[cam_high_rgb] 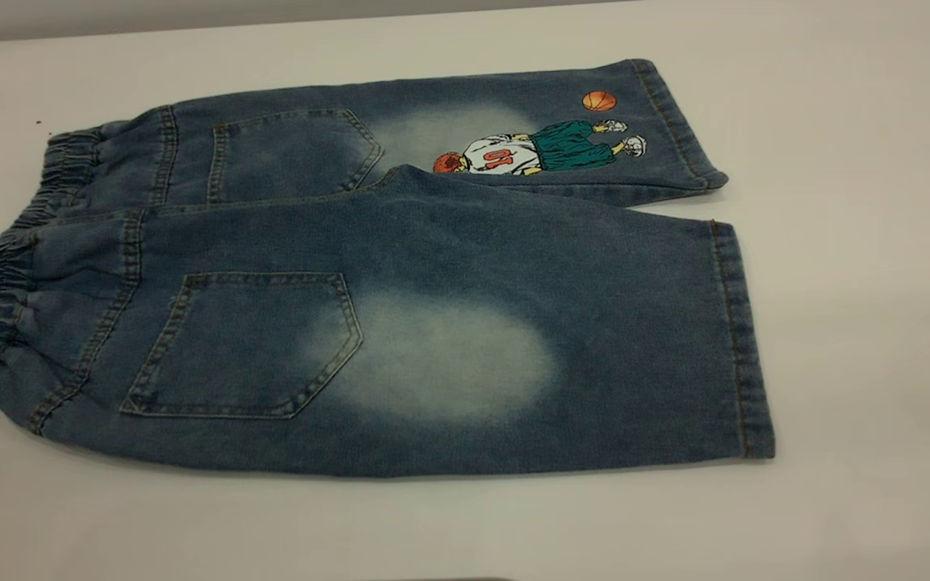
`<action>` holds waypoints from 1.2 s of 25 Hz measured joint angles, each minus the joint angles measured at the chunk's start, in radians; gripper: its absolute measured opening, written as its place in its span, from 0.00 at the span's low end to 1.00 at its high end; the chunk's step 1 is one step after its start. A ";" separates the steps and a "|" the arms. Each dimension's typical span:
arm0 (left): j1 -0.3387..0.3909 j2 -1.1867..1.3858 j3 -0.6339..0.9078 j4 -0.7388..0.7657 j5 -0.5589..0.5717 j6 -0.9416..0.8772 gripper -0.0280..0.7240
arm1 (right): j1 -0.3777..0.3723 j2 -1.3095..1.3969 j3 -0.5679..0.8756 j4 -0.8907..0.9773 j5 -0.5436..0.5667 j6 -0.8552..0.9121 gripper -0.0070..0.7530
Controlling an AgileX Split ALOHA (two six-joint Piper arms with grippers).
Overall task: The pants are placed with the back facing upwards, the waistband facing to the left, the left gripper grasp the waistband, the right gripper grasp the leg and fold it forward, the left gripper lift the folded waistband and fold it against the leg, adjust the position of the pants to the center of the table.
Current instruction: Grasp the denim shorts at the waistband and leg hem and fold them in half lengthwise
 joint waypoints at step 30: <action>0.000 0.843 -0.133 -0.091 -0.347 -0.116 0.77 | -0.001 0.633 -0.294 0.166 -0.131 -0.111 0.75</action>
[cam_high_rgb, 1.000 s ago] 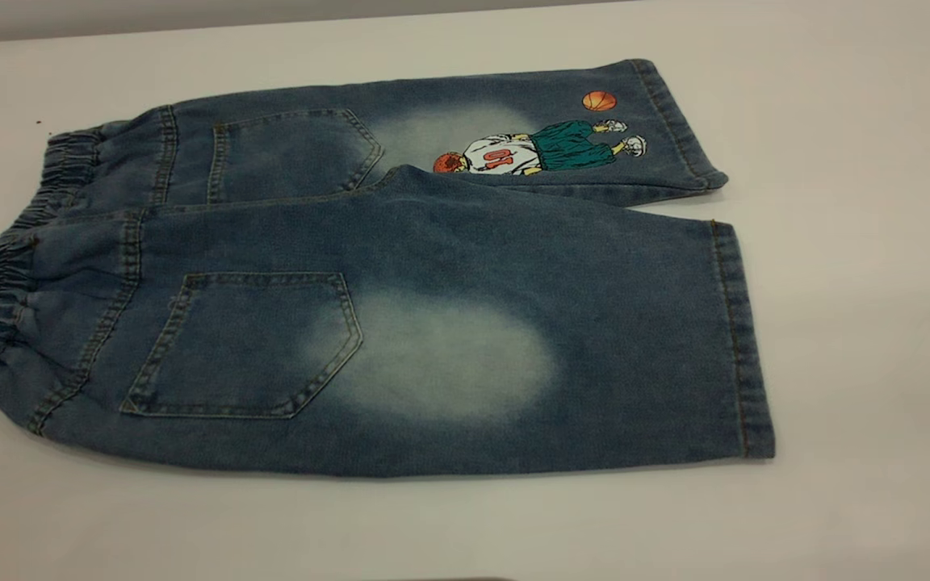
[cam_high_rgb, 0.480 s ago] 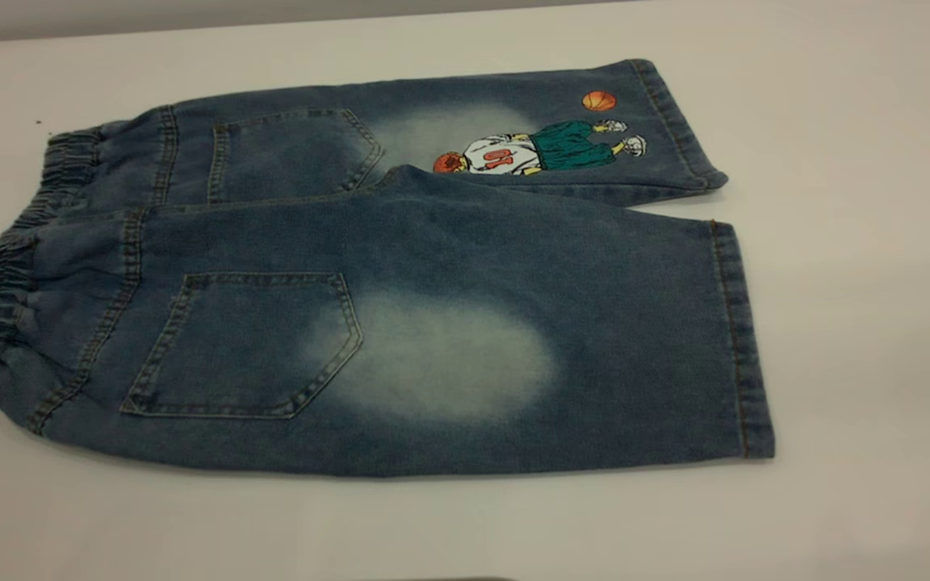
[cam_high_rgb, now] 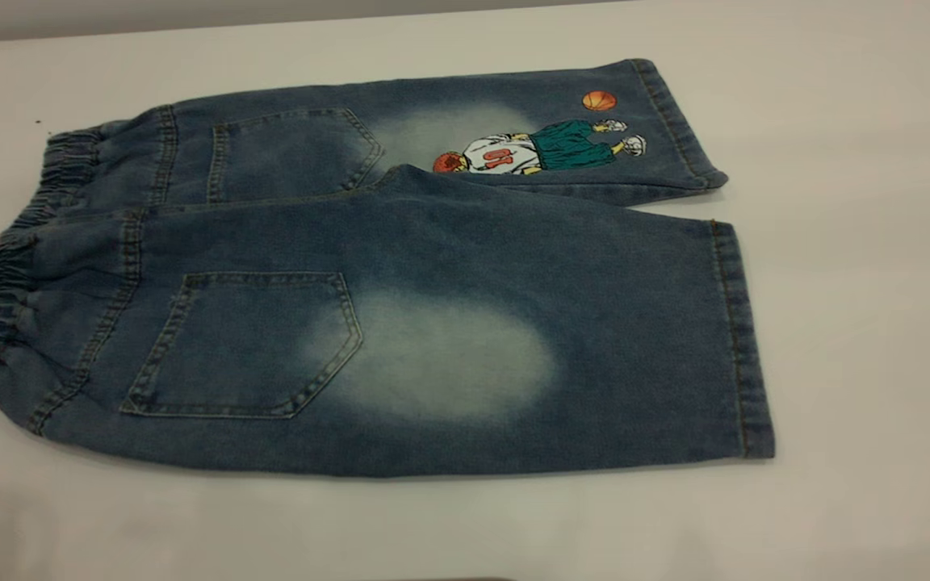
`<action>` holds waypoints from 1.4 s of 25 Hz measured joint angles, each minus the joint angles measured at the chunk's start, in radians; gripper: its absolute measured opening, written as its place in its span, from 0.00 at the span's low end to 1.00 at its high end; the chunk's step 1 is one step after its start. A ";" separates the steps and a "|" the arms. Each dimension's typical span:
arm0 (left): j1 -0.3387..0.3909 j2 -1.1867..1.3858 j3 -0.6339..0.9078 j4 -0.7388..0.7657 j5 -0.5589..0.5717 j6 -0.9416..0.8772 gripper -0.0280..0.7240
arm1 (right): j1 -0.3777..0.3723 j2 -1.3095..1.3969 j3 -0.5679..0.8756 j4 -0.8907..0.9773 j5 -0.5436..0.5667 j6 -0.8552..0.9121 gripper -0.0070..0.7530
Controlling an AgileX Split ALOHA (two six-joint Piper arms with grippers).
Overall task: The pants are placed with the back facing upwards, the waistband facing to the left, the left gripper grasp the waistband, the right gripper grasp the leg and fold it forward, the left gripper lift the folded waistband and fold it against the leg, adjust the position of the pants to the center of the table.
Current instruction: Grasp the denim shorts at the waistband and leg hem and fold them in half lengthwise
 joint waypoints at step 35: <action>0.116 1.138 -0.082 0.320 -0.687 -0.214 0.76 | 0.000 0.224 0.000 0.038 -0.098 -0.073 0.75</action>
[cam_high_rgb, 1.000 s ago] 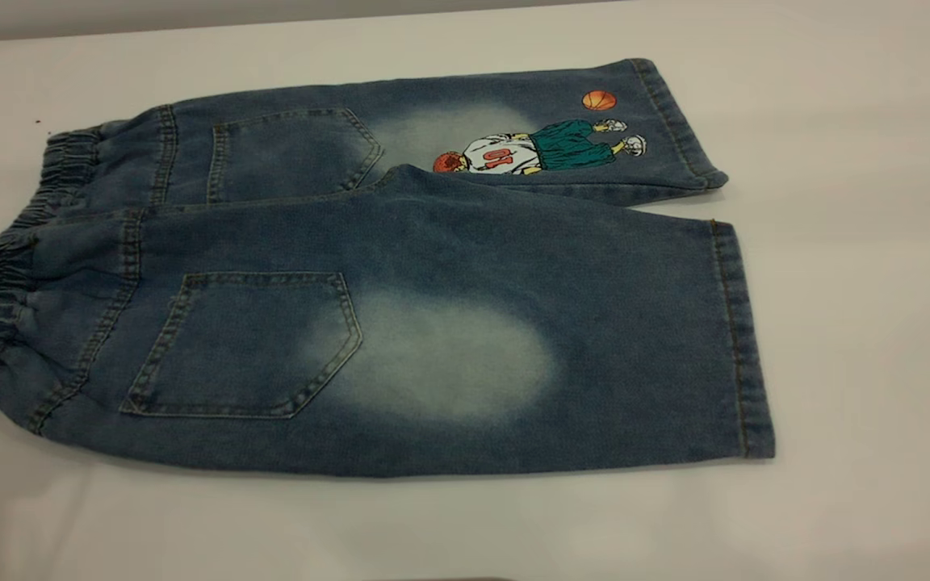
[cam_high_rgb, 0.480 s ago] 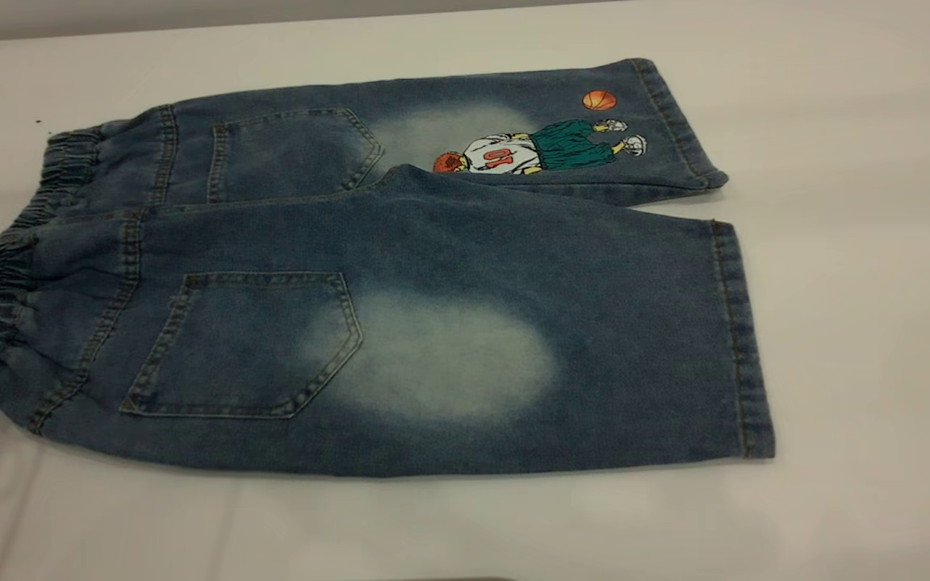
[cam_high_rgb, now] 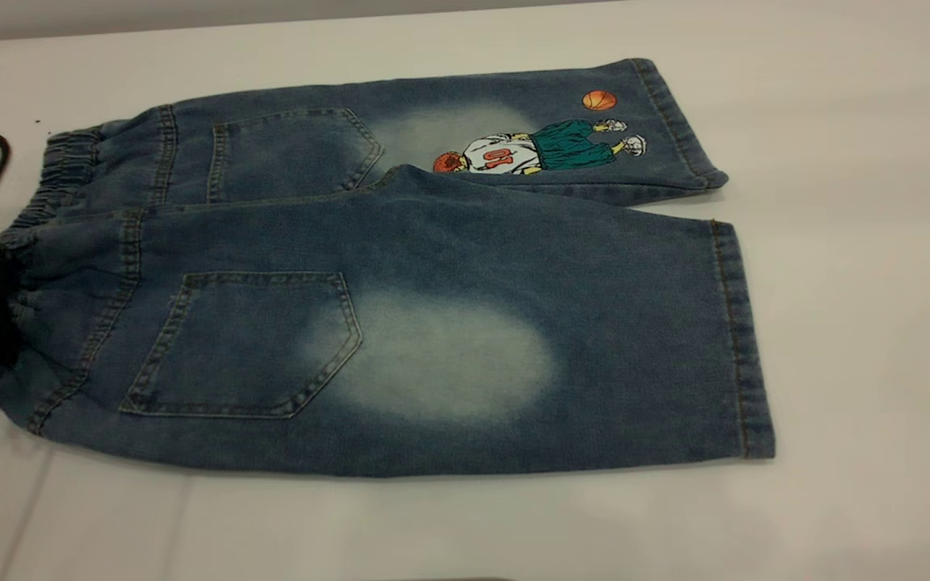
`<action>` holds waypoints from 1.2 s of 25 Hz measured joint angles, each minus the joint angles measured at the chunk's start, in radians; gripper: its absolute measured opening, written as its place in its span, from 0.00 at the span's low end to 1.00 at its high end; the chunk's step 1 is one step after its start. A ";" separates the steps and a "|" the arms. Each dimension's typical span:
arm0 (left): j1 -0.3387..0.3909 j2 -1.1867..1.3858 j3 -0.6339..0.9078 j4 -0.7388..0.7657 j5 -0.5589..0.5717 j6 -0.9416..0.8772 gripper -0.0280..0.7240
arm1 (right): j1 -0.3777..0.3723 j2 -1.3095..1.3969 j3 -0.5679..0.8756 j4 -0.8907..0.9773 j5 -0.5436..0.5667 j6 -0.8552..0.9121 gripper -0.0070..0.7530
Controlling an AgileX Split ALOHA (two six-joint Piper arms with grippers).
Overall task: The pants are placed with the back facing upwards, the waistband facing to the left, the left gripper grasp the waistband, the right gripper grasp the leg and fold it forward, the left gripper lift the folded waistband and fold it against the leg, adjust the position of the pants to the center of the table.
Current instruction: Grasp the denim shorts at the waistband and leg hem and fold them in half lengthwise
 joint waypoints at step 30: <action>-0.170 -0.198 -0.275 -0.020 0.406 -0.002 0.15 | 0.624 0.804 -0.008 -0.057 -0.255 -0.125 0.75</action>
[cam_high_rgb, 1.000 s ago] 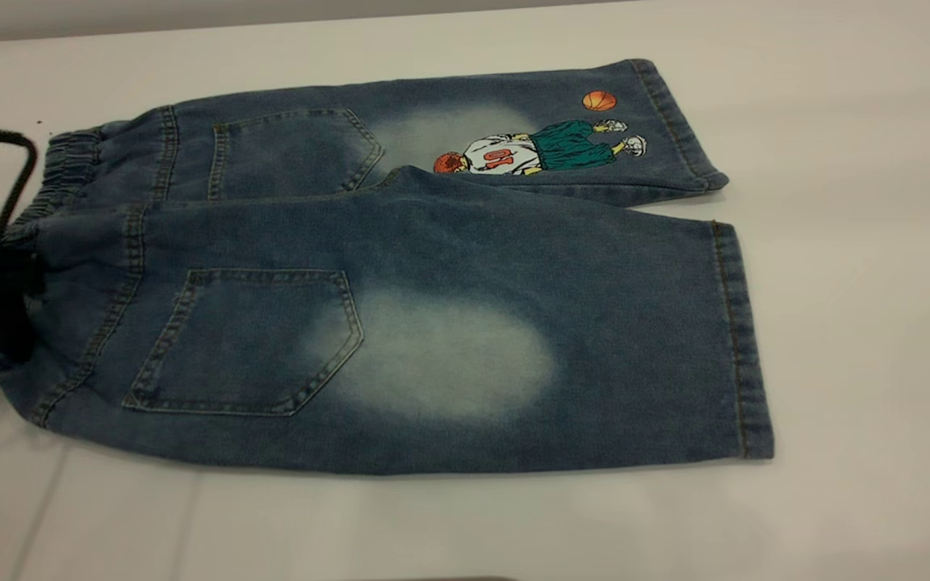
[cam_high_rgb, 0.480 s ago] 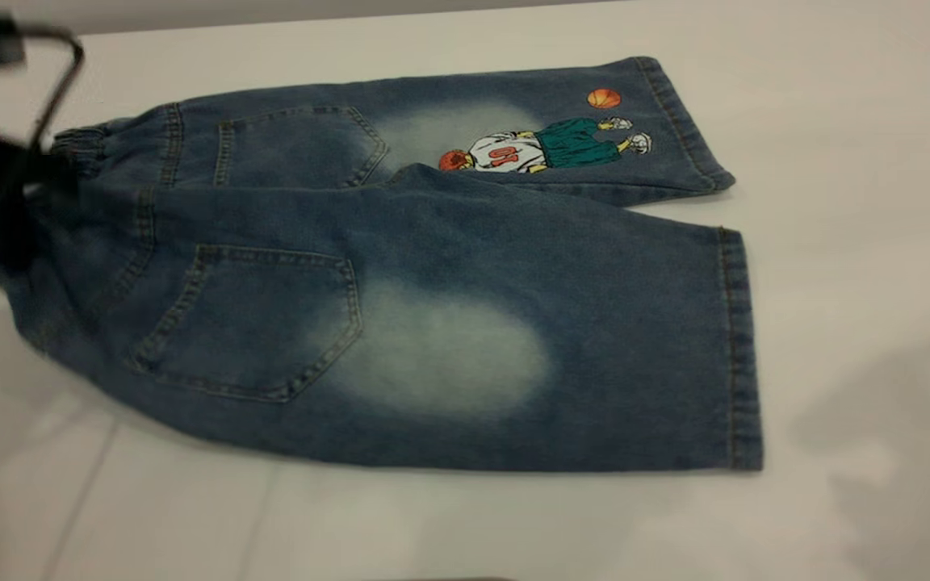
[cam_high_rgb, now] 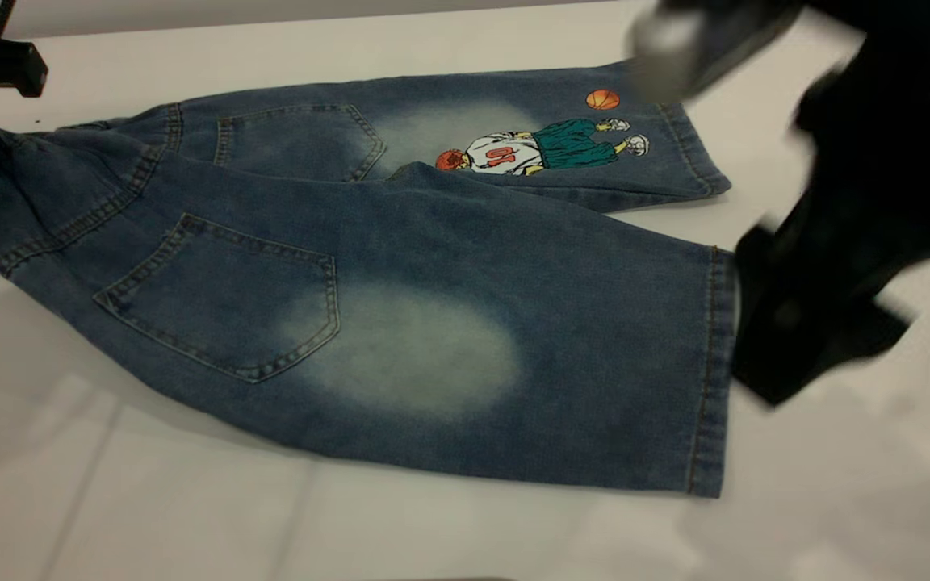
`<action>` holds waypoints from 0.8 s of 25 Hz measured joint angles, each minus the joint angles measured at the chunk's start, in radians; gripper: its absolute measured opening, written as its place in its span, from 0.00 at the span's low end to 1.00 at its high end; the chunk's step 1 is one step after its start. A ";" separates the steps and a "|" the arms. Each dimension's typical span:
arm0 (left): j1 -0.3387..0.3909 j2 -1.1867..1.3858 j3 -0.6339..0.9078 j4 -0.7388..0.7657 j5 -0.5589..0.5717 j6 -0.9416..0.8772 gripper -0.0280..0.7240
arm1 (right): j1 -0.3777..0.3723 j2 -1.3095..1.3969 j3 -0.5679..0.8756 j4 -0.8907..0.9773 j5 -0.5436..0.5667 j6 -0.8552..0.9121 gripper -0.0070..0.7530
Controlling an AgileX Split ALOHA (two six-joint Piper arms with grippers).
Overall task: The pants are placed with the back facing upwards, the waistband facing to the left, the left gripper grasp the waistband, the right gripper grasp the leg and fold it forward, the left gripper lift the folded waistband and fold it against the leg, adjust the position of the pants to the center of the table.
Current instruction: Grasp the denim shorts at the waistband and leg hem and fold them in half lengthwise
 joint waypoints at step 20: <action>0.000 -0.001 0.000 -0.004 0.004 0.001 0.15 | 0.036 0.325 -0.009 -0.013 -0.286 0.027 0.71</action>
